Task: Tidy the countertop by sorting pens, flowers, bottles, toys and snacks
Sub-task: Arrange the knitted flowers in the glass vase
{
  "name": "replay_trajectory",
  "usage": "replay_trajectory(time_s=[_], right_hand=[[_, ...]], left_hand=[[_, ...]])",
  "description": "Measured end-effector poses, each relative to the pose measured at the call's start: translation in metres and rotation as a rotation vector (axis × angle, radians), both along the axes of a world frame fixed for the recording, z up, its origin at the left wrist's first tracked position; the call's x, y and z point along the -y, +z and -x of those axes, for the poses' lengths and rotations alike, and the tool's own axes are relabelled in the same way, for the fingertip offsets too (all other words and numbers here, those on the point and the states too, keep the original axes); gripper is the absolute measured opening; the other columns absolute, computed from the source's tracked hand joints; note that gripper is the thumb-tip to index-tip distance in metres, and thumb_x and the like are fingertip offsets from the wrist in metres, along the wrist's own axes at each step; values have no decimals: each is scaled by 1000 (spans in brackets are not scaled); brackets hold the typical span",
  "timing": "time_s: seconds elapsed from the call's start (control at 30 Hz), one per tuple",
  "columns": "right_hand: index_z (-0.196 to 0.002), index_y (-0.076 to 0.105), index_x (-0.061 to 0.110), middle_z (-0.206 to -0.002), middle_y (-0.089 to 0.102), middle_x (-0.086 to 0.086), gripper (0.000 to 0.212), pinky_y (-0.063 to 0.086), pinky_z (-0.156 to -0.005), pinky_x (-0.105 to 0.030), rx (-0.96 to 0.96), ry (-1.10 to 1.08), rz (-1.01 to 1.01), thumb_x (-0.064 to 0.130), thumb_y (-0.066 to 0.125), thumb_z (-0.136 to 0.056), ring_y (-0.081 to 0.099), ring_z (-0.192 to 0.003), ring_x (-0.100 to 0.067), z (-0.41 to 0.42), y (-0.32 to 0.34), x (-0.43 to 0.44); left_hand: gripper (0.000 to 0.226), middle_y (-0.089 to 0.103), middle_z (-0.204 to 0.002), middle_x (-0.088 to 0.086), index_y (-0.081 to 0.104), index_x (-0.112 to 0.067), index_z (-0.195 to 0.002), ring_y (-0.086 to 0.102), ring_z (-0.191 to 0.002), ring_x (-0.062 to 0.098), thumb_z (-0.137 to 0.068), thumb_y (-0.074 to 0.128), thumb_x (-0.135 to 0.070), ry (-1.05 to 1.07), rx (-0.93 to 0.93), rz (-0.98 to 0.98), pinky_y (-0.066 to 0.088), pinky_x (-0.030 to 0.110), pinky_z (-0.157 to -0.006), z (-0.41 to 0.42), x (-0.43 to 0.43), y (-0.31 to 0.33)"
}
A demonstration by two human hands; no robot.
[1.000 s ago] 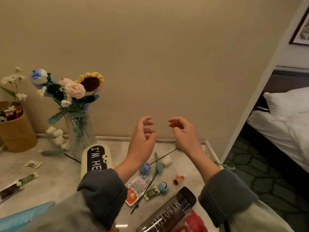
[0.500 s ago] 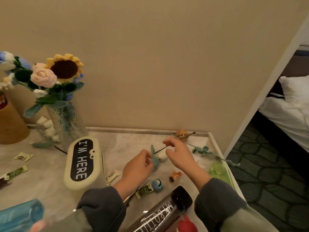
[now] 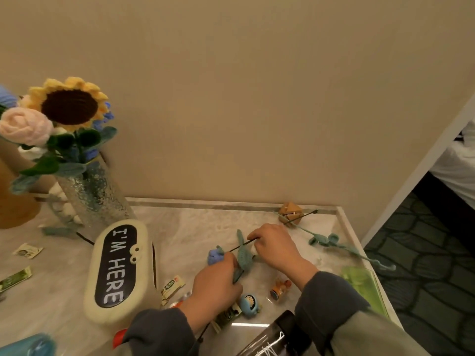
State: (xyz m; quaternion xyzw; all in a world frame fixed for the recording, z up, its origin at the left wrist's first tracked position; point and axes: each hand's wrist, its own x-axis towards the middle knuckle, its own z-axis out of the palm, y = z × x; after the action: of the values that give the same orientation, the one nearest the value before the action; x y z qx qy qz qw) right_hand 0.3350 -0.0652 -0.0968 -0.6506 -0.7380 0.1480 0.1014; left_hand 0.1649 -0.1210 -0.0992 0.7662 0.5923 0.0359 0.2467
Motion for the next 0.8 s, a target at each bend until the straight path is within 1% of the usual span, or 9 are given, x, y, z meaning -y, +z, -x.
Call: replay_trajectory(time_s=[0.07,0.1,0.23,0.33,0.47,0.57,0.67,0.73,0.8], right_hand=[[-109,72,30,-110,67,1,33,21,-114,-43,-21,-6,-40,15,50,-89,55,-111,-20,-1,1,-4],[-107,73,29,-107,67,1,31,24,-112,-42,-42,-6,-62,15,52,-90,56,-108,-20,-2,2,-5],[-105,75,21,-100,68,-1,23,43,-91,-33,-233,-22,-185,15,57,-92,59,-99,-18,1,17,-6],[-108,73,16,-96,62,2,21,41,-79,-25,-379,-85,-304,13,56,-95,58,-93,-14,9,40,-3],[-107,71,16,-97,61,2,19,47,-82,-25,-621,-136,-446,12,58,-94,58,-90,-9,23,77,2],[-104,68,25,-98,63,8,19,48,-81,-23,-768,-135,-485,13,58,-95,60,-92,-4,40,102,12],[-100,64,28,-97,67,6,19,51,-81,-29,-870,-108,-485,12,55,-96,62,-91,-7,60,116,23],[-98,64,28,-96,65,7,18,53,-84,-37,-913,-86,-480,14,54,-97,62,-90,-10,76,121,27],[-95,63,30,-96,59,8,19,53,-87,-45,-942,-54,-486,14,53,-98,61,-92,-15,92,125,30]], left_hand=[[32,55,-84,-5,39,-29,-114,57,-77,17,-85,51,-32,28,89,-2,45,31,-64,0,-1,2],[29,53,-79,-7,39,-30,-115,57,-75,16,-88,50,-34,41,133,-13,45,31,-63,1,-1,3],[24,52,-75,-8,36,-31,-115,58,-73,13,-93,45,-34,83,263,-43,49,35,-67,5,0,17],[26,53,-73,-5,35,-32,-115,59,-68,16,-92,48,-28,130,374,-83,50,38,-65,10,3,32],[31,56,-73,-3,35,-37,-121,55,-60,14,-94,48,-27,182,526,-123,44,35,-56,20,9,50],[16,58,-72,-5,47,-37,-112,52,-57,8,-97,46,-32,255,653,-170,42,29,-57,33,14,60],[15,60,-75,-8,60,-30,-92,54,-67,1,-98,46,-34,313,749,-210,44,27,-66,46,21,72],[23,53,-65,-9,59,-26,-82,48,-59,1,-98,46,-34,356,799,-234,38,27,-60,56,29,79],[28,46,-55,-8,56,-24,-77,43,-52,6,-98,44,-38,423,863,-253,34,31,-57,69,35,82]])
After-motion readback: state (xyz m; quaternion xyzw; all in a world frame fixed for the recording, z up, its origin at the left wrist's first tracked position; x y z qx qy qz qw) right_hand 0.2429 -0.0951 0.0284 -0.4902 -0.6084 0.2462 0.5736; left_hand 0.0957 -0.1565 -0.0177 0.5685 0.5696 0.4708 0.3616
